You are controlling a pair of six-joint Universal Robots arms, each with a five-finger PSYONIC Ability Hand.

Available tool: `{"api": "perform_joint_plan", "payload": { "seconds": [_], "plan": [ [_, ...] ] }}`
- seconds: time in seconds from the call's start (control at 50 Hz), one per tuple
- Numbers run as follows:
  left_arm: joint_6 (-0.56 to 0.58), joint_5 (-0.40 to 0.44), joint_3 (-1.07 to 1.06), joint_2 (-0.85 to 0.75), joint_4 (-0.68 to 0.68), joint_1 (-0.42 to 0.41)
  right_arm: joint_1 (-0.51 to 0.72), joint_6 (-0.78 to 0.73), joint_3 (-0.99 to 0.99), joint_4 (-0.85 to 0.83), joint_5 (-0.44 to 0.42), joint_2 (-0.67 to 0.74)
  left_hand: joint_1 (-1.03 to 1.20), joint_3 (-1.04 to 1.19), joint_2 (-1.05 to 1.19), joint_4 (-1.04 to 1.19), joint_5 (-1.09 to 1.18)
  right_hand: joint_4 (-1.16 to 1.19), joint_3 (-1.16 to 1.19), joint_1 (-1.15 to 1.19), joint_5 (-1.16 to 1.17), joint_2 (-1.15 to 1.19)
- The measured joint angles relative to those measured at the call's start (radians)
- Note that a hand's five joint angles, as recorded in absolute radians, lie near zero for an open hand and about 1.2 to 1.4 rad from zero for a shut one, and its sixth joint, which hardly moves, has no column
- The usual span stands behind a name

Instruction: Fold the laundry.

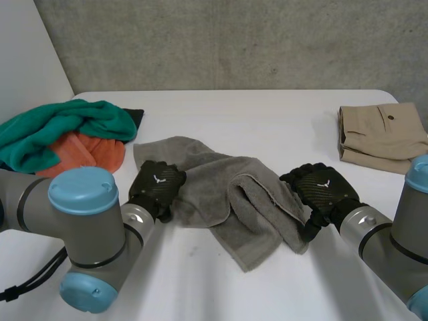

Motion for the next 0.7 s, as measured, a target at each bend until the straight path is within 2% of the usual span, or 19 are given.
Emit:
{"api": "perform_joint_plan", "payload": {
  "seconds": [0.24, 0.28, 0.34, 0.36, 0.38, 0.44, 0.54, 0.6, 0.62, 0.64, 0.66, 0.7],
  "plan": [
    [0.001, 0.030, -0.001, -0.026, 0.004, -0.021, 0.000, 0.000, 0.002, 0.000, 0.000, 0.000, -0.015, -0.014, -0.011, -0.014, -0.013, 0.000, 0.000, 0.000, 0.000, 0.000],
    [0.002, 0.030, 0.019, -0.051, 0.009, -0.022, 0.001, 0.000, 0.002, -0.001, 0.000, 0.001, 0.020, 0.016, 0.024, 0.035, 0.043, 0.000, 0.000, 0.000, 0.000, 0.000],
    [0.003, 0.029, 0.047, -0.081, 0.013, -0.019, 0.000, 0.000, 0.002, -0.002, 0.000, 0.002, 0.239, 0.201, 0.209, 0.223, 0.225, 0.000, 0.000, 0.000, 0.000, 0.000],
    [0.003, 0.029, 0.052, -0.086, 0.014, -0.019, 0.000, 0.000, 0.002, -0.002, 0.000, 0.002, 0.239, 0.201, 0.209, 0.223, 0.225, 0.000, 0.000, 0.000, 0.000, 0.000],
    [0.003, 0.028, 0.069, -0.100, 0.015, -0.017, 0.000, 0.000, 0.002, -0.002, 0.000, 0.004, 0.579, 0.531, 0.555, 0.553, 0.549, 0.000, 0.000, 0.000, 0.000, 0.000],
    [0.003, 0.027, 0.103, -0.124, 0.016, -0.013, -0.002, 0.001, -0.002, -0.002, 0.000, 0.009, 0.611, 0.648, 0.660, 0.672, 0.641, 0.000, 0.000, 0.000, 0.000, 0.000],
    [-0.001, 0.020, 0.153, -0.136, 0.010, -0.002, -0.005, 0.009, -0.023, 0.005, 0.001, 0.025, 0.611, 0.653, 0.666, 0.678, 0.641, 0.008, 0.013, 0.010, 0.008, 0.012],
    [-0.006, 0.016, 0.161, -0.098, 0.006, 0.006, -0.003, 0.021, -0.047, 0.016, 0.002, 0.044, 0.611, 0.653, 0.666, 0.678, 0.641, 0.211, 0.217, 0.204, 0.207, 0.218],
    [-0.010, 0.014, 0.158, -0.071, 0.005, 0.009, -0.002, 0.028, -0.060, 0.024, 0.002, 0.054, 0.611, 0.653, 0.666, 0.678, 0.641, 0.391, 0.398, 0.410, 0.385, 0.424],
    [-0.012, 0.014, 0.154, -0.050, 0.005, 0.011, -0.001, 0.032, -0.067, 0.029, 0.002, 0.060, 0.611, 0.653, 0.666, 0.678, 0.641, 0.492, 0.500, 0.495, 0.464, 0.510],
    [-0.016, 0.013, 0.145, -0.014, 0.004, 0.014, 0.000, 0.043, -0.088, 0.043, 0.001, 0.077, 0.611, 0.653, 0.666, 0.678, 0.641, 0.736, 0.743, 0.747, 0.726, 0.764],
    [-0.023, 0.012, 0.130, 0.039, 0.003, 0.017, 0.000, 0.056, -0.115, 0.064, 0.002, 0.097, 0.611, 0.653, 0.666, 0.678, 0.641, 0.912, 0.917, 0.911, 0.901, 0.934]
  ]
}}
